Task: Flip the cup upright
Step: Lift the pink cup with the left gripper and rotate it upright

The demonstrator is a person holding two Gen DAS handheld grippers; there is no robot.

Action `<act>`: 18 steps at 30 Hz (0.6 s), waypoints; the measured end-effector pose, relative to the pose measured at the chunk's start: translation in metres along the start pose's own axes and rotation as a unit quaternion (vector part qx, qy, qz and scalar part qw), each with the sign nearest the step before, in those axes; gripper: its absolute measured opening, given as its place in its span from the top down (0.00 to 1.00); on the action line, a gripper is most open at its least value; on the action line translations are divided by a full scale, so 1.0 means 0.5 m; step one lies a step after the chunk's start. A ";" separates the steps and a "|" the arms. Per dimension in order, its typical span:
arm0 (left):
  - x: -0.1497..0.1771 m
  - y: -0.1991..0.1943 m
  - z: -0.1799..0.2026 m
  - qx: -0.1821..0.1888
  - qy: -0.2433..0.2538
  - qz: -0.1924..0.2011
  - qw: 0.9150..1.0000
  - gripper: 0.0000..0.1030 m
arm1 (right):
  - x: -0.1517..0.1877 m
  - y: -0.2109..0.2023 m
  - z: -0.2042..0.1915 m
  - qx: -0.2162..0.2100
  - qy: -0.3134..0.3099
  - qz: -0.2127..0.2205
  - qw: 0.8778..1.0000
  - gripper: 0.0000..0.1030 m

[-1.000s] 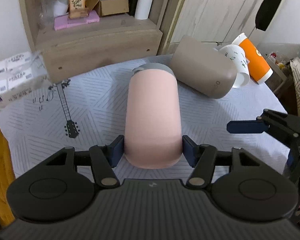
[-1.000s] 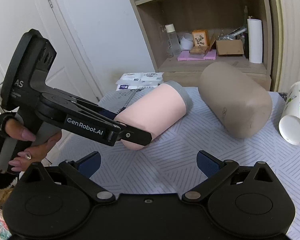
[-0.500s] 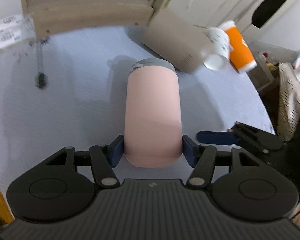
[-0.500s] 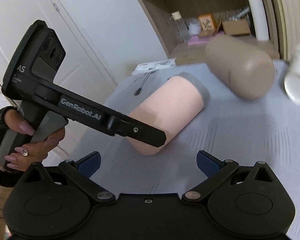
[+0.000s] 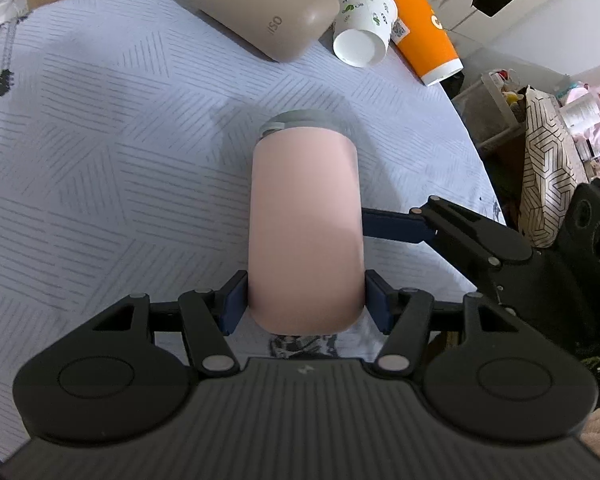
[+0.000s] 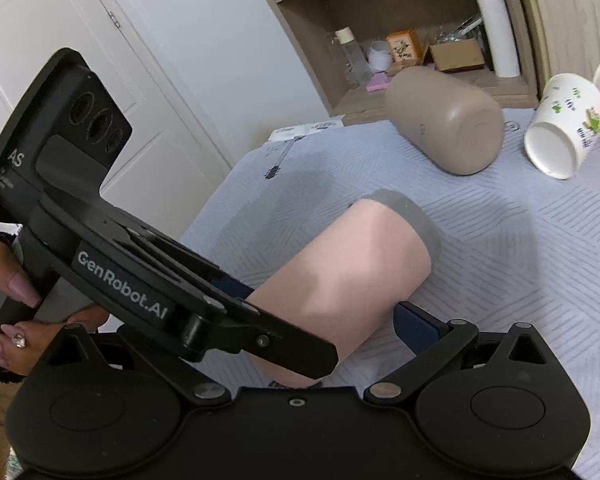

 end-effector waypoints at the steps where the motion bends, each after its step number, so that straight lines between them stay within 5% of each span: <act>1: 0.000 0.003 0.001 0.004 -0.007 -0.004 1.000 0.42 | 0.001 -0.003 0.003 0.002 0.002 0.001 1.000 0.00; 5: 0.003 0.012 0.007 0.013 -0.013 -0.015 1.000 0.42 | 0.005 -0.009 0.009 0.006 0.003 0.002 1.000 0.00; 11: -0.008 0.009 0.021 0.032 0.002 -0.019 0.999 0.28 | 0.009 -0.012 0.029 0.014 0.012 0.000 1.000 0.00; 18: -0.044 0.016 0.013 0.044 0.011 -0.005 0.999 0.28 | 0.018 -0.008 0.050 -0.005 0.058 -0.004 0.998 0.00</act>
Point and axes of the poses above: each gripper's, at about its wrist camera, not at the fingertips, and y roughly the way its jaws point, z to its right, x to its underside, the point moved 7 cm from there along y, roughly the way its jaws point, and after that the axes turned 15 degrees about -y, right-handed, at the moved point
